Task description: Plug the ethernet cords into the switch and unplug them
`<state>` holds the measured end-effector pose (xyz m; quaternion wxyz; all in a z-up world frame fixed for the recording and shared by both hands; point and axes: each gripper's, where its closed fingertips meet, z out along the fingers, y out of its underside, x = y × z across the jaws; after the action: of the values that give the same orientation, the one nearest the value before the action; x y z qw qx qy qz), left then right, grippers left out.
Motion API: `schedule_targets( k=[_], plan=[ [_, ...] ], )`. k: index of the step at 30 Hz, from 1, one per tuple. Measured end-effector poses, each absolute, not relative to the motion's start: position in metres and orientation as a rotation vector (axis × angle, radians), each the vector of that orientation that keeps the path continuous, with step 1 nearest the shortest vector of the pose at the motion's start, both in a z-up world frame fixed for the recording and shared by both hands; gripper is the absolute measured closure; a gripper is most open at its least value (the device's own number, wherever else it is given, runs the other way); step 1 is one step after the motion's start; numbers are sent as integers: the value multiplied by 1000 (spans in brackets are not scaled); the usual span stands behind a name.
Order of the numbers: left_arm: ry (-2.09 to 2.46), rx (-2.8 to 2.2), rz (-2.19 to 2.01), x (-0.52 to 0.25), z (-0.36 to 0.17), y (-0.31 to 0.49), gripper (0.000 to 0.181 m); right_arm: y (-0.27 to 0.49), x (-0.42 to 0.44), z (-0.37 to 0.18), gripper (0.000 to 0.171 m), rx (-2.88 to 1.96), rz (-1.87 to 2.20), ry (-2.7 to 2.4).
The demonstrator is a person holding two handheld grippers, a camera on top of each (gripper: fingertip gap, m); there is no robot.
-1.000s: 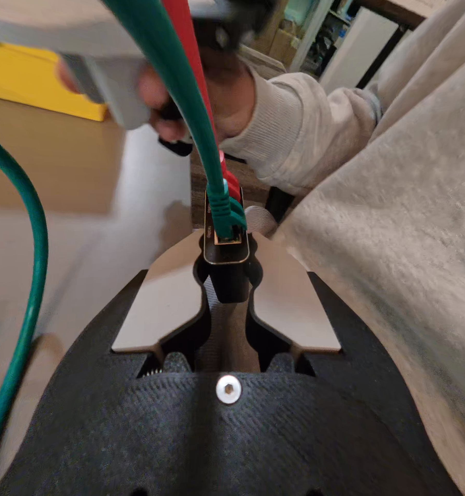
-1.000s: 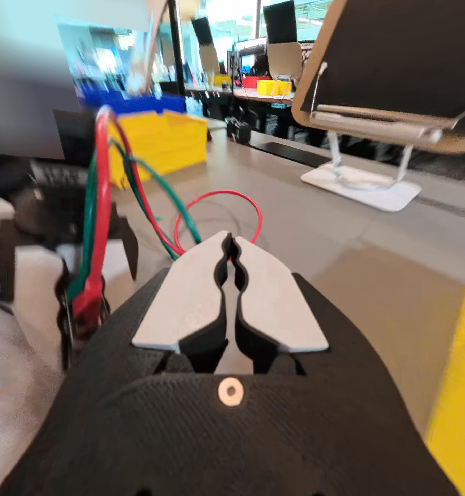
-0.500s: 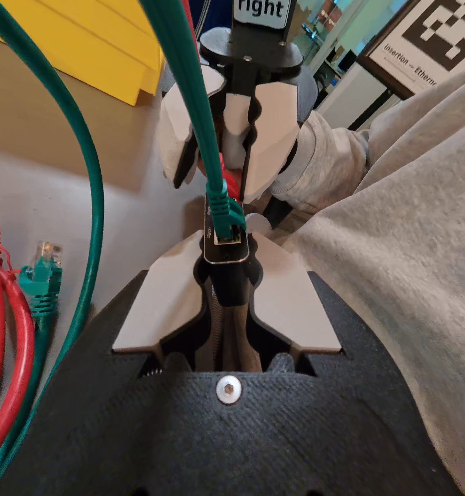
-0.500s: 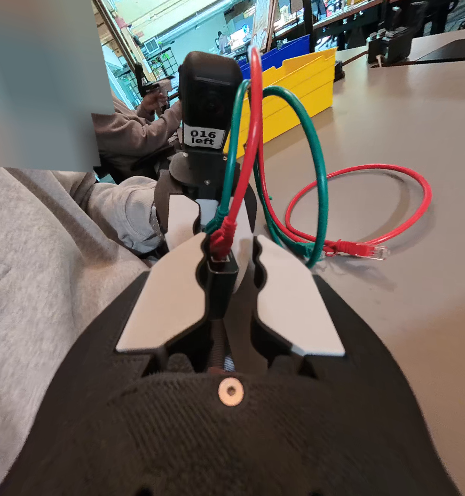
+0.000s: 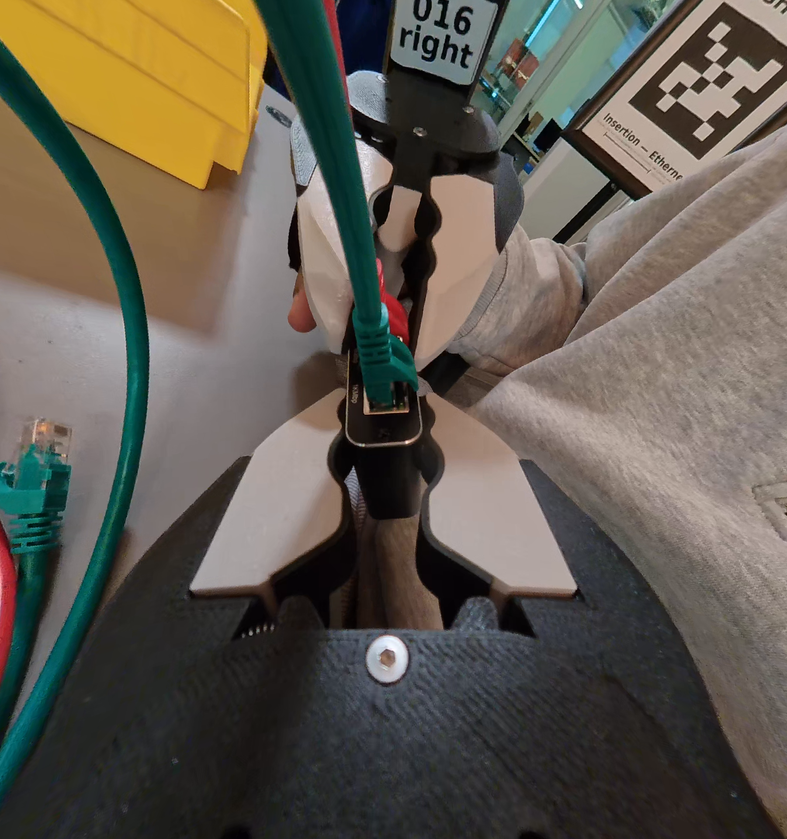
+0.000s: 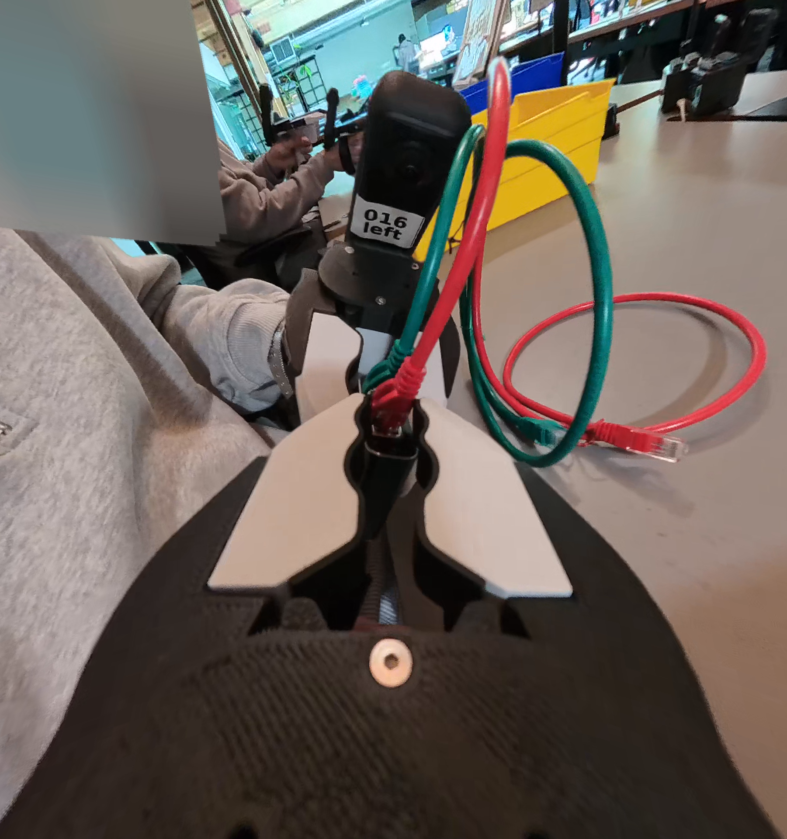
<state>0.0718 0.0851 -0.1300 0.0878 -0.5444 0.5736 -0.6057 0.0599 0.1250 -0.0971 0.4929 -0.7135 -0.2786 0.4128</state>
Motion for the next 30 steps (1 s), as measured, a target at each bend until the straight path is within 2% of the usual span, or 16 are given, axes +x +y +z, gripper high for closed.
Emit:
schedule_targets(
  k=[19,30],
  plan=[
    [1690,-1589,-1912,70,-122,78,155,121,58,-89,153,-1686,1123,-636],
    [1583,-1567,-2027,71,-107,79,155,129,58,-76,155,-1637,944,-615]
  ],
)
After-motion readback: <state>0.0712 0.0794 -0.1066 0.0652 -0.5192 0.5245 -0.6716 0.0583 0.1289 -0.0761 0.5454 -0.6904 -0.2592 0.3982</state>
